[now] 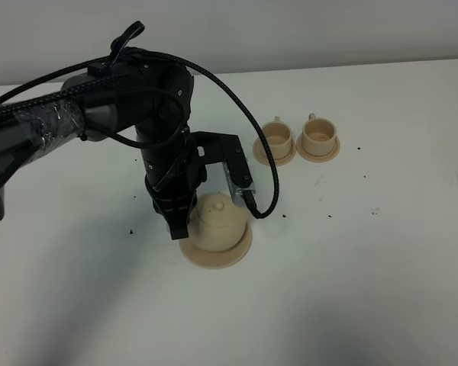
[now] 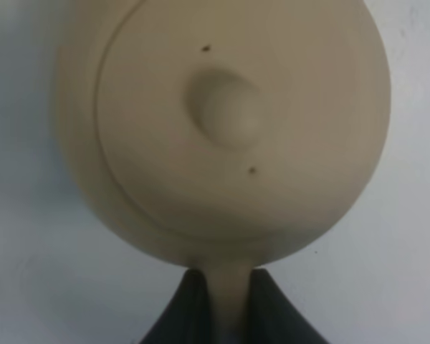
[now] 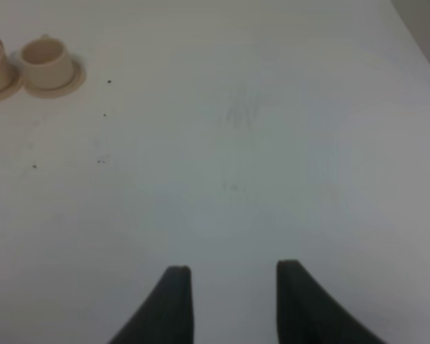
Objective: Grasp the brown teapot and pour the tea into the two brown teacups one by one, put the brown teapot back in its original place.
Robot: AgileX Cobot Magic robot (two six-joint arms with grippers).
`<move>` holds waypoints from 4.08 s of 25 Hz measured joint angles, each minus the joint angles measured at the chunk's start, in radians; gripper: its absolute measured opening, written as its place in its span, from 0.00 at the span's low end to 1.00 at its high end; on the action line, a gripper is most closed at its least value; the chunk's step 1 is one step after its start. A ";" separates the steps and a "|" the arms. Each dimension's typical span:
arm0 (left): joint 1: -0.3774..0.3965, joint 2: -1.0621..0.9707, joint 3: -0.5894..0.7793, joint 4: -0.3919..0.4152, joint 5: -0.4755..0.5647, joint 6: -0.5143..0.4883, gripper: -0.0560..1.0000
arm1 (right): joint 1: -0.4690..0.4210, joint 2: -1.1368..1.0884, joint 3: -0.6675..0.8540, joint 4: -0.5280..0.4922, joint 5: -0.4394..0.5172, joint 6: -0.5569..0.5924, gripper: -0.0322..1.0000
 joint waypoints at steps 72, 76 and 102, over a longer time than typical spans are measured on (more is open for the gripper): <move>0.070 0.460 -0.960 0.127 0.033 0.207 0.20 | 0.000 0.000 0.000 0.002 0.000 0.000 0.33; 0.070 0.455 -0.960 0.143 0.038 0.239 0.20 | 0.000 0.000 0.000 0.002 0.000 0.000 0.33; 0.043 0.464 -0.960 0.198 0.015 0.385 0.20 | 0.000 0.000 0.000 0.002 0.000 0.000 0.33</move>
